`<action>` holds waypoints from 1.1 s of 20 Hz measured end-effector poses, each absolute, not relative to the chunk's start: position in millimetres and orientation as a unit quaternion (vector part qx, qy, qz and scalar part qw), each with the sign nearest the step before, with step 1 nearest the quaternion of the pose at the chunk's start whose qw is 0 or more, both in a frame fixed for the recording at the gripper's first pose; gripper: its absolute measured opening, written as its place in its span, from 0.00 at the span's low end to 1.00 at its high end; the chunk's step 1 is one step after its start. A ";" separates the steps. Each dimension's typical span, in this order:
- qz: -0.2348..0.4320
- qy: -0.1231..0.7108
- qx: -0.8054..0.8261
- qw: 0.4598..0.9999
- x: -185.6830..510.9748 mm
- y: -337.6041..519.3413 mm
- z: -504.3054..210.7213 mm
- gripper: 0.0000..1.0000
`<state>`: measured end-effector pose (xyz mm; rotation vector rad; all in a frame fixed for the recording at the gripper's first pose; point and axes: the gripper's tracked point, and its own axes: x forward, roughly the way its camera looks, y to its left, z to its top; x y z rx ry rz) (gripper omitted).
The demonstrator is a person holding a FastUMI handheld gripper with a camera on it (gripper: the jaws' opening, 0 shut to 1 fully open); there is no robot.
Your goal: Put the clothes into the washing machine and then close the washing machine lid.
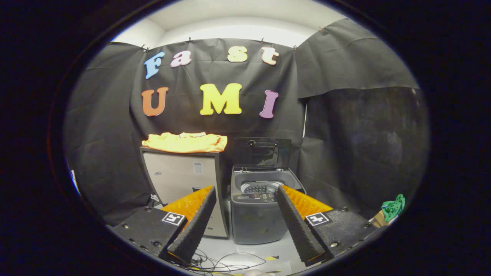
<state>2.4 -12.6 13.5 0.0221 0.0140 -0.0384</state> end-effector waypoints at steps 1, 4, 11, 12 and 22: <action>-0.015 0.009 0.012 1.000 6.4 -8.9 18.6 0.99; -0.015 -0.001 0.008 1.000 20.2 -5.9 49.4 0.99; -0.009 -0.005 0.015 1.000 82.9 18.9 139.8 0.99; -0.006 -0.003 0.018 1.000 96.8 24.6 151.4 0.99; 0.067 0.023 0.000 0.997 261.4 139.2 245.6 0.99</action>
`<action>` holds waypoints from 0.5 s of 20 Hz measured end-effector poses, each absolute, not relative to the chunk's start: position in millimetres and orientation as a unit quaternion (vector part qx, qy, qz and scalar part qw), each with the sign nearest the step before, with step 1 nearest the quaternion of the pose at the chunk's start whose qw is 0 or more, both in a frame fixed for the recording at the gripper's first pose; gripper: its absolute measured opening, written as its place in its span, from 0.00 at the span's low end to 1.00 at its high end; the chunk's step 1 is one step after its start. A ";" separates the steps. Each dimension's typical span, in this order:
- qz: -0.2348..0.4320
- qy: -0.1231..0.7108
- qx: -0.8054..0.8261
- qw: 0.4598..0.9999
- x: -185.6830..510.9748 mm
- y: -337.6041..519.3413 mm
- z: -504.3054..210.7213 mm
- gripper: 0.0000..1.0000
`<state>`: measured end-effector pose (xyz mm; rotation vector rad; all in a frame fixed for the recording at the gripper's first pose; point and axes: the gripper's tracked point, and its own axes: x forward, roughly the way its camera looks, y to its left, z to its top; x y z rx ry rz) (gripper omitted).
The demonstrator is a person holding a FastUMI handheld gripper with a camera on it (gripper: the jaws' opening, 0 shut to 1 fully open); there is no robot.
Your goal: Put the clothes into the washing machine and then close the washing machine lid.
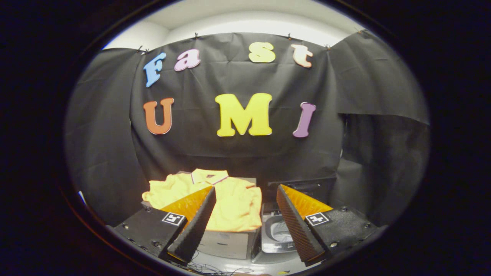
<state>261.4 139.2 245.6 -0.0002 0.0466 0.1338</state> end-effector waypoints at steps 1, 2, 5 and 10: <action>0.076 0.032 0.002 0.997 277.8 152.8 247.4 0.99; 0.085 0.040 0.003 0.996 295.5 166.4 250.1 0.99; 0.098 0.069 0.006 0.993 345.7 201.3 250.8 0.99; 0.114 0.114 -0.001 0.987 416.7 254.3 231.4 0.99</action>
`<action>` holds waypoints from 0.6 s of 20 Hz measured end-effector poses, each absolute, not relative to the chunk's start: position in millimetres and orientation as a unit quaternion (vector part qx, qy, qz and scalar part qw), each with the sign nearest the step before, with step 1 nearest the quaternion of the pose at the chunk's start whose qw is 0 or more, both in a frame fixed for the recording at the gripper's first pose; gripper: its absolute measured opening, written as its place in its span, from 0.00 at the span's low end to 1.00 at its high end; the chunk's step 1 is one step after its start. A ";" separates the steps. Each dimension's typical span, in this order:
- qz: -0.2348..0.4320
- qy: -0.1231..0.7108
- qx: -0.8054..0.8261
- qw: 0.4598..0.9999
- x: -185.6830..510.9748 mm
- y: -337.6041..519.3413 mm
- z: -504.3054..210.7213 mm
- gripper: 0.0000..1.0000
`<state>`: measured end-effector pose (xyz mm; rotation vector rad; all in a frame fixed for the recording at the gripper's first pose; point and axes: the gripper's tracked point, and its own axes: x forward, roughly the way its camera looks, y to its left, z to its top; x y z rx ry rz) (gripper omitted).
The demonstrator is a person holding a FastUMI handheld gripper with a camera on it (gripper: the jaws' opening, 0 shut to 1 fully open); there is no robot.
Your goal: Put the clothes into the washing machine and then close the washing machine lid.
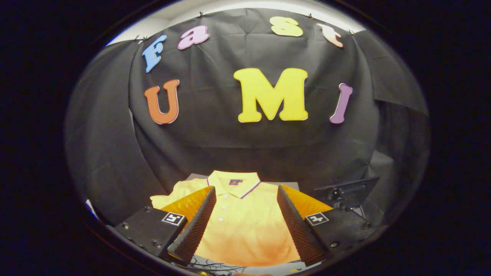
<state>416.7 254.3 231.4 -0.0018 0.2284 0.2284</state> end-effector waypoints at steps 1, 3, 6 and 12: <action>0.116 0.127 -0.003 0.985 426.8 263.1 224.4 0.99; 0.120 0.153 -0.006 0.981 448.4 280.9 204.5 0.99; 0.116 0.189 -0.021 0.975 477.2 296.5 168.4 0.99; 0.103 0.218 -0.049 0.969 505.0 307.1 107.8 1.00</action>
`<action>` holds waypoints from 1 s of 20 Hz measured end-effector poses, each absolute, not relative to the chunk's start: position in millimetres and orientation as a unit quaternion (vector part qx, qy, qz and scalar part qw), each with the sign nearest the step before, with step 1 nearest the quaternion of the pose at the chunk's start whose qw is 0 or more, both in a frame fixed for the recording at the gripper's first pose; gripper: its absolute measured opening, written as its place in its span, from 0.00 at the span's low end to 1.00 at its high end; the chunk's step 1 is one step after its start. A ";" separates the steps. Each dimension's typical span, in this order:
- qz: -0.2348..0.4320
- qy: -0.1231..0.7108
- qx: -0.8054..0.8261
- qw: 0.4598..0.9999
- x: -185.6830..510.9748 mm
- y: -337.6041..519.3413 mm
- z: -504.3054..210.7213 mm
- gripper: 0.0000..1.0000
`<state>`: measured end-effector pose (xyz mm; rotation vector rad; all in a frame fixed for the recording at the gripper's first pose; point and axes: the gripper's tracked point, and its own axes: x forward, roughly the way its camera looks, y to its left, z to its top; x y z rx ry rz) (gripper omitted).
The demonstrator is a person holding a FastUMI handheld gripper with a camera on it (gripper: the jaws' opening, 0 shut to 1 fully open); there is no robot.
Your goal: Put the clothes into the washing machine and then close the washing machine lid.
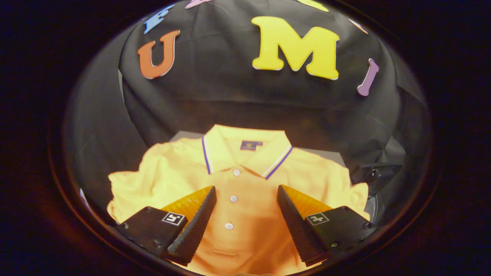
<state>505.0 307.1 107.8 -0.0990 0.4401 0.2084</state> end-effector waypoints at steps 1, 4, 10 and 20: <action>0.104 0.237 -0.056 0.964 506.4 303.2 103.5 0.98; 0.107 0.252 -0.051 0.961 502.6 304.0 104.6 0.98; 0.119 0.273 -0.060 0.953 503.3 303.1 106.9 0.93; 0.170 0.260 -0.047 0.949 506.9 299.8 110.1 0.06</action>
